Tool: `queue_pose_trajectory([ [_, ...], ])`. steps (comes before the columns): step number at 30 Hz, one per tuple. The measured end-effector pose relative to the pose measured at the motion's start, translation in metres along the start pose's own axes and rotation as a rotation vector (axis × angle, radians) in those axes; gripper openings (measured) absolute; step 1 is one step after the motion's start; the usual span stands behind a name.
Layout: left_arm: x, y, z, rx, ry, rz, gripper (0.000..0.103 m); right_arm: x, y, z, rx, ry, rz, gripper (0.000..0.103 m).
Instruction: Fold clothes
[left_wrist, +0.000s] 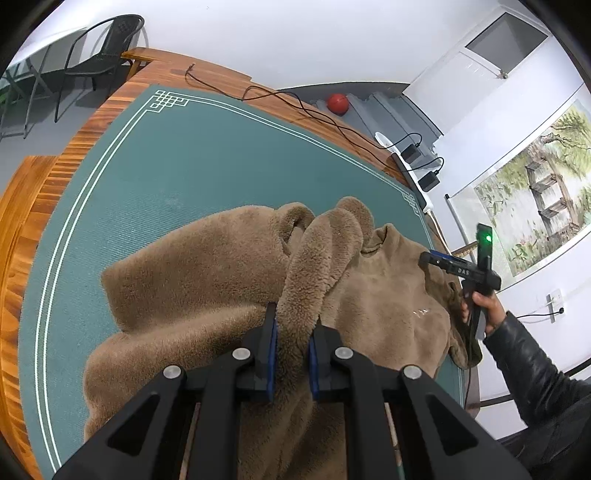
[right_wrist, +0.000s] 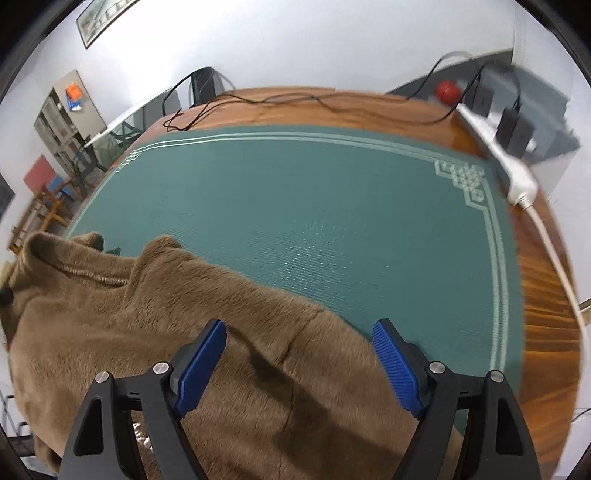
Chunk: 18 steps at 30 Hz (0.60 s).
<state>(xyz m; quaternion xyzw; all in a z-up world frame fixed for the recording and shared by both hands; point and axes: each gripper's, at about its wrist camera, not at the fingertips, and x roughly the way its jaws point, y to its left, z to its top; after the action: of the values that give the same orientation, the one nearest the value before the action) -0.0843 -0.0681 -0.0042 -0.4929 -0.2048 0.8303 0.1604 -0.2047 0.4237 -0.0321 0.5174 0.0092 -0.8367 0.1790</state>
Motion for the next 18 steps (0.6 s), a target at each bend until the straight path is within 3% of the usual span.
queue_pose_trajectory([
  [7, 0.007, -0.002, 0.002, -0.007, 0.011, 0.017, 0.015, 0.024, -0.026, 0.008, 0.016, 0.096, 0.192, 0.084],
  [10, 0.010, -0.003, 0.003, -0.012, 0.015, 0.026, 0.015, 0.026, -0.020, 0.003, -0.021, 0.116, 0.217, 0.083],
  [11, 0.011, -0.003, 0.003, -0.015, 0.015, 0.028, 0.015, 0.023, -0.017, 0.001, -0.028, 0.104, 0.196, 0.074],
  [12, 0.012, -0.003, 0.003, -0.017, 0.016, 0.030, 0.015, 0.021, -0.013, -0.001, -0.034, 0.092, 0.174, 0.051],
  [14, 0.015, -0.003, 0.003, -0.022, 0.018, 0.034, 0.015, 0.016, -0.007, -0.004, -0.047, 0.068, 0.131, 0.031],
  [18, 0.020, -0.003, 0.004, -0.023, 0.025, 0.054, 0.015, 0.007, 0.006, -0.010, -0.074, 0.021, 0.045, 0.024],
])
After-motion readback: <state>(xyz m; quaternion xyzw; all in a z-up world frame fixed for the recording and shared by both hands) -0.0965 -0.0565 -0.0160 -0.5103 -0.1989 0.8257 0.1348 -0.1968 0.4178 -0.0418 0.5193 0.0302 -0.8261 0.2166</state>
